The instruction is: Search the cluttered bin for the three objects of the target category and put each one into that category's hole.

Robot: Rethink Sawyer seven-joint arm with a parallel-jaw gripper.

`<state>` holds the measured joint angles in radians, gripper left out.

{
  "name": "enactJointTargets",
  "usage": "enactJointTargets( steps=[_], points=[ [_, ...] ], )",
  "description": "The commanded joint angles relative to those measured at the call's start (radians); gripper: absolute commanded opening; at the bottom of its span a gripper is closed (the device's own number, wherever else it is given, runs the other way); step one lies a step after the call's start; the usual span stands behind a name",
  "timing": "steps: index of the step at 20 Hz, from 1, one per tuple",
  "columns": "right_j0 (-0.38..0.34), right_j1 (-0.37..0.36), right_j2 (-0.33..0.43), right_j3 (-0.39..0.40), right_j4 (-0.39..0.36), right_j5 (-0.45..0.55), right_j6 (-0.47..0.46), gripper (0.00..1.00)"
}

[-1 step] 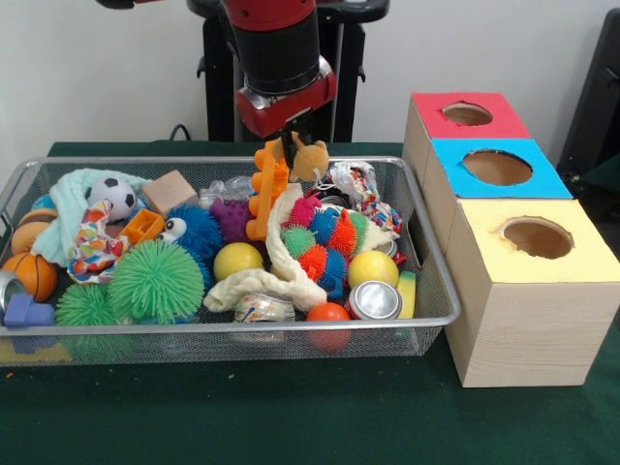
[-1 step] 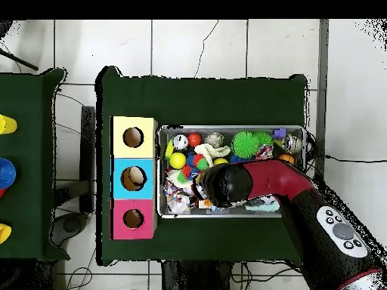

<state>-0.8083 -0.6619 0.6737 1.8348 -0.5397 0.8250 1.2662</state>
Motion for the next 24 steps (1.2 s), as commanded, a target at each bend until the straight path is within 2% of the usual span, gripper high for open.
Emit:
enactJointTargets(
  steps=[1, 7, 24],
  points=[
    [-0.041, 0.050, 0.102, 0.039, -0.083, 0.148, -0.389, 0.00],
    [-0.033, 0.067, 0.120, 0.028, -0.117, 0.216, -0.447, 0.00],
    [0.010, -0.019, 0.201, -0.006, -0.069, 0.394, -0.427, 0.00]
  ],
)
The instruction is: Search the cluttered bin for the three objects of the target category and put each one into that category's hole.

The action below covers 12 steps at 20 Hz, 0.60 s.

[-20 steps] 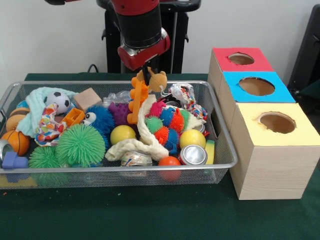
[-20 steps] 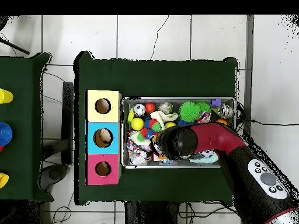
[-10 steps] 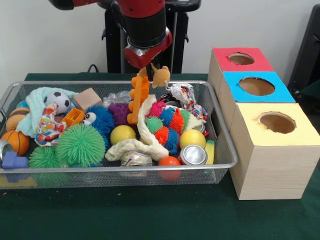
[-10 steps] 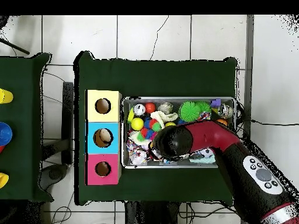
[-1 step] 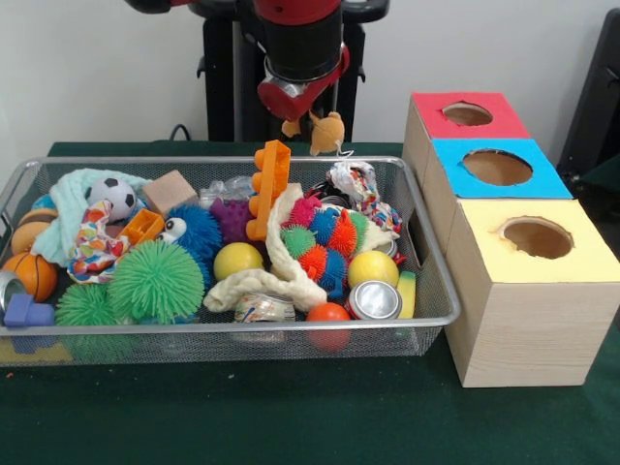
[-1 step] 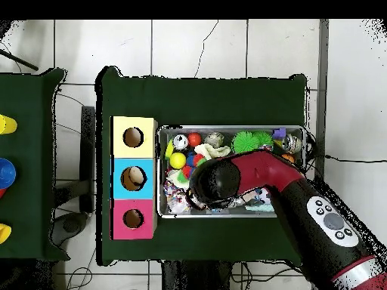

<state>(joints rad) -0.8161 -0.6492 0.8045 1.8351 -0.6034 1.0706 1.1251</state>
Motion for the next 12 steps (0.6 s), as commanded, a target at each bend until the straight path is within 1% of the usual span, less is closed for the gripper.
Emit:
enactJointTargets(
  steps=[1, 5, 7, 12],
  points=[
    [0.020, -0.034, 0.074, -0.005, -0.007, 0.149, -0.278, 0.00],
    [0.037, -0.063, 0.082, 0.009, -0.025, 0.179, -0.267, 0.00],
    [0.052, -0.080, 0.086, 0.011, -0.025, 0.191, -0.246, 0.00],
    [0.083, -0.087, 0.091, 0.004, -0.013, 0.191, -0.195, 0.00]
  ],
)
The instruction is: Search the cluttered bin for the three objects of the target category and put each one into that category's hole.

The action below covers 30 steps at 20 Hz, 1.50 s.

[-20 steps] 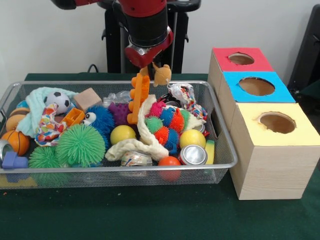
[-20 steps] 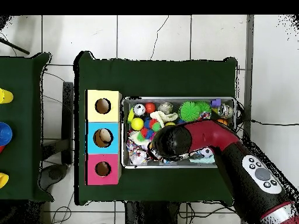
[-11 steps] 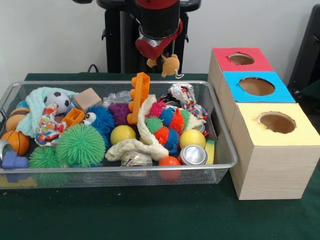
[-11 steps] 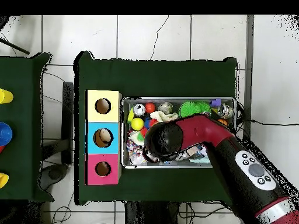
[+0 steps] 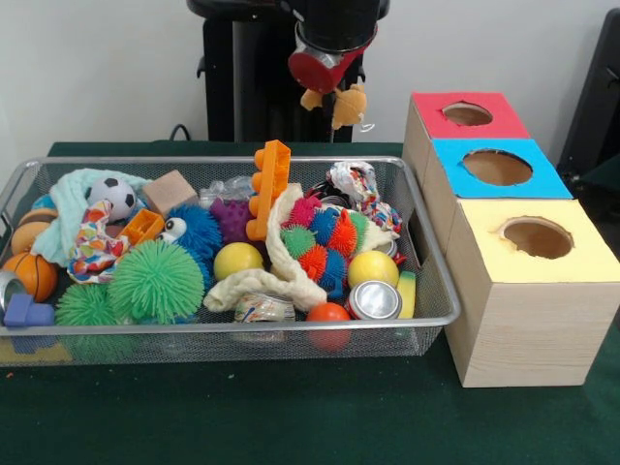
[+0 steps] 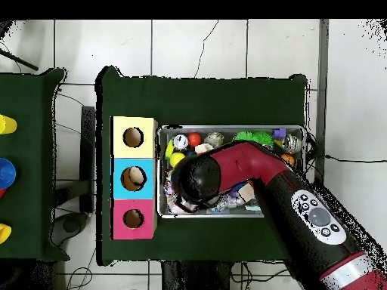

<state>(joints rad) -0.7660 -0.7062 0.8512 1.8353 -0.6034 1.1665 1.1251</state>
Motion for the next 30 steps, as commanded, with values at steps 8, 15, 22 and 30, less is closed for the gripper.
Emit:
enactJointTargets(
  steps=[8, 15, 22, 30],
  points=[
    [0.078, -0.057, 0.048, 0.048, 0.017, 0.053, -0.117, 0.00],
    [0.092, -0.083, 0.045, 0.073, 0.023, 0.043, -0.101, 0.00],
    [0.142, -0.108, 0.033, 0.103, 0.032, 0.007, -0.029, 0.00],
    [0.190, -0.127, 0.011, 0.120, 0.039, -0.007, 0.017, 0.00]
  ],
)
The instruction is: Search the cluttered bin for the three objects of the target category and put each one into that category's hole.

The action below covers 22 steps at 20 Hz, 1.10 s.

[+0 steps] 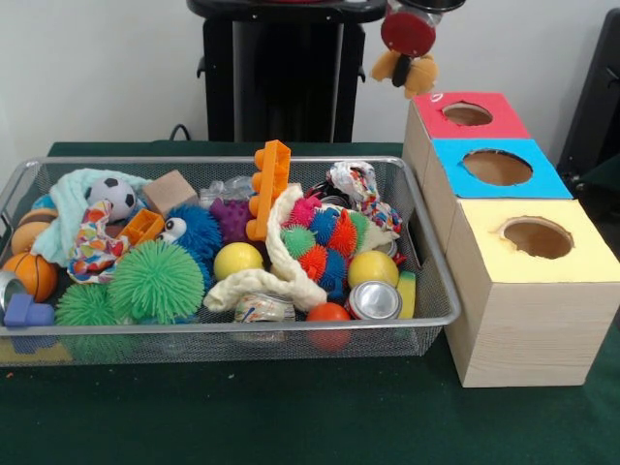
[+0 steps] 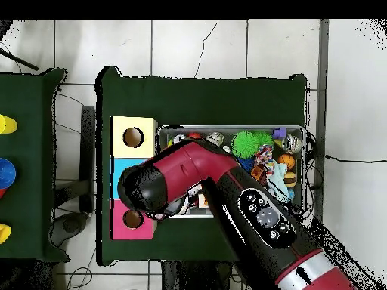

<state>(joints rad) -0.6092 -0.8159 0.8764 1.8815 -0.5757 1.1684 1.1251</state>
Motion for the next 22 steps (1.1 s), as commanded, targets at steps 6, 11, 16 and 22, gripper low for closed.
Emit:
enactJointTargets(
  steps=[6, 11, 16, 22],
  points=[
    [0.074, -0.009, -0.038, 0.086, 0.004, -0.039, 0.061, 0.00],
    [0.115, -0.019, -0.046, 0.080, 0.020, -0.032, 0.091, 0.00],
    [0.158, 0.003, -0.070, 0.061, 0.013, -0.052, 0.127, 0.00],
    [0.155, 0.019, -0.081, 0.073, 0.033, -0.106, 0.125, 0.00]
  ],
)
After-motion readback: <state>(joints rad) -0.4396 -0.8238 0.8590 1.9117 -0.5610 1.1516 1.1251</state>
